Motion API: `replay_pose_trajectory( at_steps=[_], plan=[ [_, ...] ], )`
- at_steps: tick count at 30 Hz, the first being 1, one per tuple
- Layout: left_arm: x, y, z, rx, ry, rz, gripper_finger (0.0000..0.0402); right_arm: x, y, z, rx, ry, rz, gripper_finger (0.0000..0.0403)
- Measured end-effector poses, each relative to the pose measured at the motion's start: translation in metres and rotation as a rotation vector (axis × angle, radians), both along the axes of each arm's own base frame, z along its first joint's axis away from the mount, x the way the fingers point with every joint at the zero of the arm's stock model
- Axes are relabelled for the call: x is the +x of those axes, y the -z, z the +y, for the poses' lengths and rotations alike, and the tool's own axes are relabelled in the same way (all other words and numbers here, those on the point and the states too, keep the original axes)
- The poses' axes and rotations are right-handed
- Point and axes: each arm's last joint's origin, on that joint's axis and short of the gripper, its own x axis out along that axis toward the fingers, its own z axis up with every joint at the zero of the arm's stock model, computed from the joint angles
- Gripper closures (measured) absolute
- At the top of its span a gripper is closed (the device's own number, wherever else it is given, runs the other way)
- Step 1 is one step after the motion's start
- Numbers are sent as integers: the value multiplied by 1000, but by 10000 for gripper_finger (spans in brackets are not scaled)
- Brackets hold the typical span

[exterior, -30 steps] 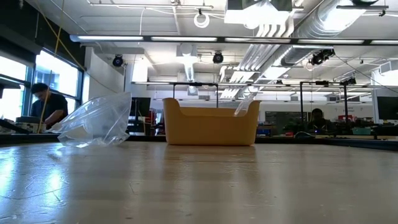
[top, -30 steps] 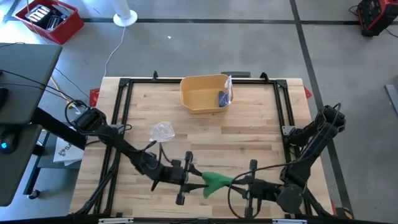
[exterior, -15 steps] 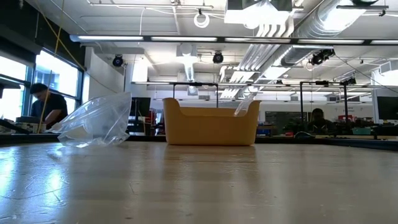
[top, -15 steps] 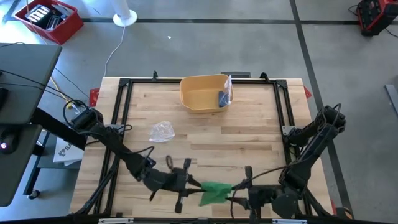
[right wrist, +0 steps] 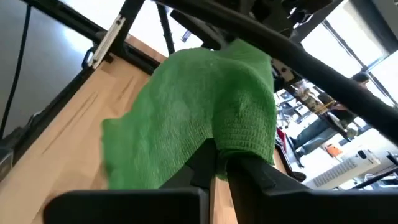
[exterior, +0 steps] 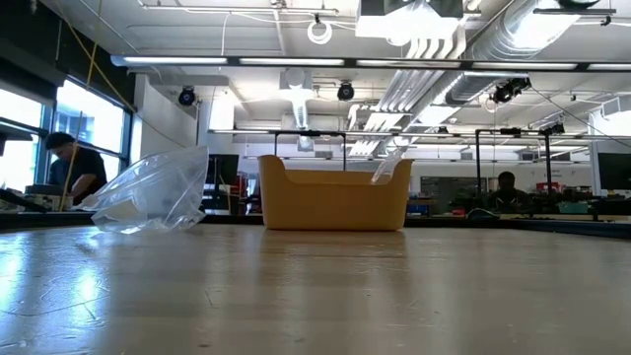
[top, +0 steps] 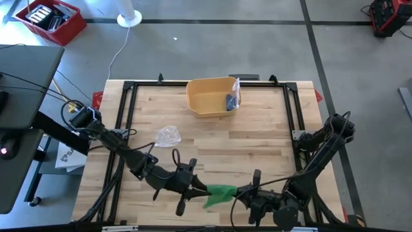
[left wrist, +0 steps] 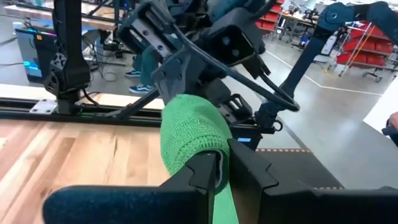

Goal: Roll bandage
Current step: Roll the green bandage

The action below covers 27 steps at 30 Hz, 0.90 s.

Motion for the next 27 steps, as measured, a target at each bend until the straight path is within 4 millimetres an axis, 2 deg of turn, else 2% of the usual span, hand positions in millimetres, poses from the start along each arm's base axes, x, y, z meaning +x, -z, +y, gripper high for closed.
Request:
replay_pose_trajectory(
  at_steps=[4,8,13,15,18,21,24,27],
  plan=[
    [6,6,1,7,11,12,391,-1,1,0,-13,-9,11,385],
    [9,13,-2,81,17,14,394,-1,3,1,41,-4,10,395],
    [-1,18,-13,442,-8,-16,396,2,4,-2,292,75,-43,389],
    [-4,17,-17,522,-44,-32,396,4,4,-3,387,88,-53,376],
    [-7,14,-19,484,-75,-46,396,7,3,-4,473,76,-41,342],
    [-9,9,-15,383,-110,-32,397,6,0,-7,484,75,-36,299],
    [-13,4,-10,352,-171,-11,397,-3,-6,-12,492,88,3,265],
    [-18,-2,-8,345,-222,-15,397,-15,-11,-16,604,123,35,250]
  ],
)
